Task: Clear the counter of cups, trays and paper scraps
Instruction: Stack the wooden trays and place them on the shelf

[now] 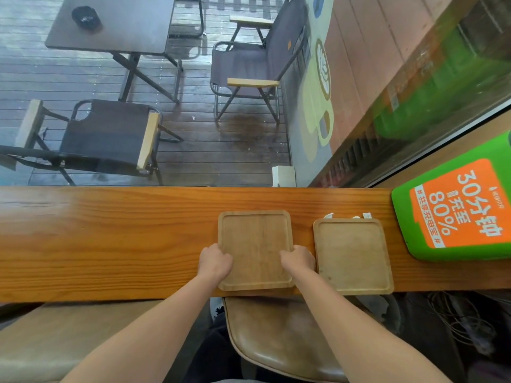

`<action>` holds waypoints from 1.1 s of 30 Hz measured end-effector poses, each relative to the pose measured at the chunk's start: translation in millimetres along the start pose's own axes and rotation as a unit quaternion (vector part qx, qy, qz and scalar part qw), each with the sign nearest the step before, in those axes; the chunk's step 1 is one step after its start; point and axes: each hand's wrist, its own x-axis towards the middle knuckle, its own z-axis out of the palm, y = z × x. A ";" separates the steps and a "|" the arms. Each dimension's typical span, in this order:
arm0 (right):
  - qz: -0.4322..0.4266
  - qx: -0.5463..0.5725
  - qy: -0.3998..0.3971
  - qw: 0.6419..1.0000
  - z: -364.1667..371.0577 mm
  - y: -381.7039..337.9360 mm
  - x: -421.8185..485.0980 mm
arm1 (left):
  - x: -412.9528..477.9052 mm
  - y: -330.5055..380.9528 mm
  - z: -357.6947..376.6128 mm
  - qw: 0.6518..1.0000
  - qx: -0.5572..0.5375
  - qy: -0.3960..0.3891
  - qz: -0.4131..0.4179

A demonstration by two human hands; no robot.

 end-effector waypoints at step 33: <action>-0.026 -0.010 -0.040 0.999 -56.2 16.6 -48.0 | -24.8 29.8 -13.6 0.990 0.128 -0.001 0.065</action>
